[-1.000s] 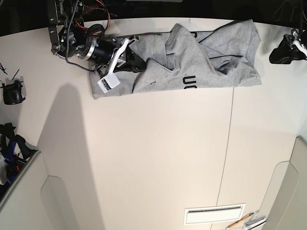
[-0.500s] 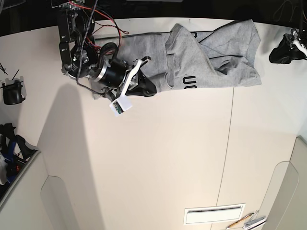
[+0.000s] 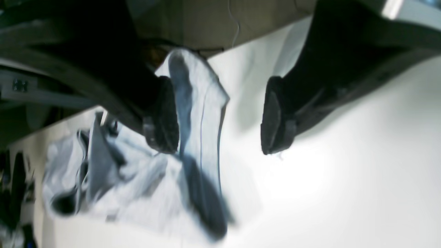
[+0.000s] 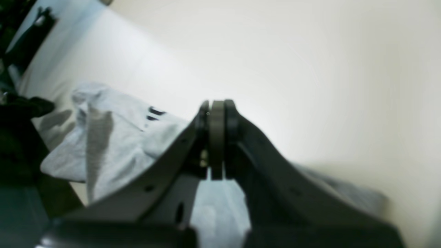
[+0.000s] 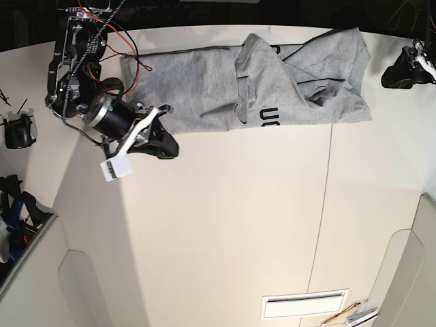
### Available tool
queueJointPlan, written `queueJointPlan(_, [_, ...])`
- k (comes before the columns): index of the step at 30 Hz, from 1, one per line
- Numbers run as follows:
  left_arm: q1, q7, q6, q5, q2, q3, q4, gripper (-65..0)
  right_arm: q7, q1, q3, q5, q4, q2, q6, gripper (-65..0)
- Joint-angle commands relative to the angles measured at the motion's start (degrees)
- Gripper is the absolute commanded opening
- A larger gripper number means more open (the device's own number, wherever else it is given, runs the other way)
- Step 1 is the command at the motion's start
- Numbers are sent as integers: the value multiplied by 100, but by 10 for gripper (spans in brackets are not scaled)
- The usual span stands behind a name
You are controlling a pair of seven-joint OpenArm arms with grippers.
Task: Fold the T-shirt properly
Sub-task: 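Grasp the hem end with the right gripper and fold it inward, then move the left gripper to the collar end and grasp the shirt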
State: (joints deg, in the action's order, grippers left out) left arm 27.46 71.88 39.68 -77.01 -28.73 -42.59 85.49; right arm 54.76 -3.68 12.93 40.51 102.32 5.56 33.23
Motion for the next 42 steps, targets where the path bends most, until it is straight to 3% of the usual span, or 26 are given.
queueJointPlan(1, [17, -214, 32, -85, -131, -50, 70, -180, -59, 66, 208, 258, 107, 44, 68, -650])
queueJointPlan(7, [13, -656, 32, 232, -129, -7, 68, -175, 81, -127, 1040, 697, 105, 387, 70, -650])
queueJointPlan(11, [11, -739, 32, 522, -109, 275, 68, -175, 79, -208, 1139, 798, 105, 636, 107, -650])
queueJointPlan(16, [-157, -872, 32, 896, -111, 804, -208, -175, 79, -208, 1134, 800, 105, 667, 107, -650])
queueJointPlan(24, [-472, -855, 32, 518, -94, 857, -713, -175, 81, -304, 1132, 793, 103, 667, 107, -650])
queueJointPlan(31, [-457, 105, 32, -614, -63, 857, -713, -175, 79, -304, 1132, 796, 103, 667, 107, -650])
queueJointPlan(37, [-459, 44, 32, -431, -63, 916, -713, -175, 79, -302, 1132, 796, 103, 667, 107, -650])
queueJointPlan(42, [-457, -61, 32, -111, -63, 1405, -713, -175, 79, -304, 1132, 796, 103, 667, 105, -650])
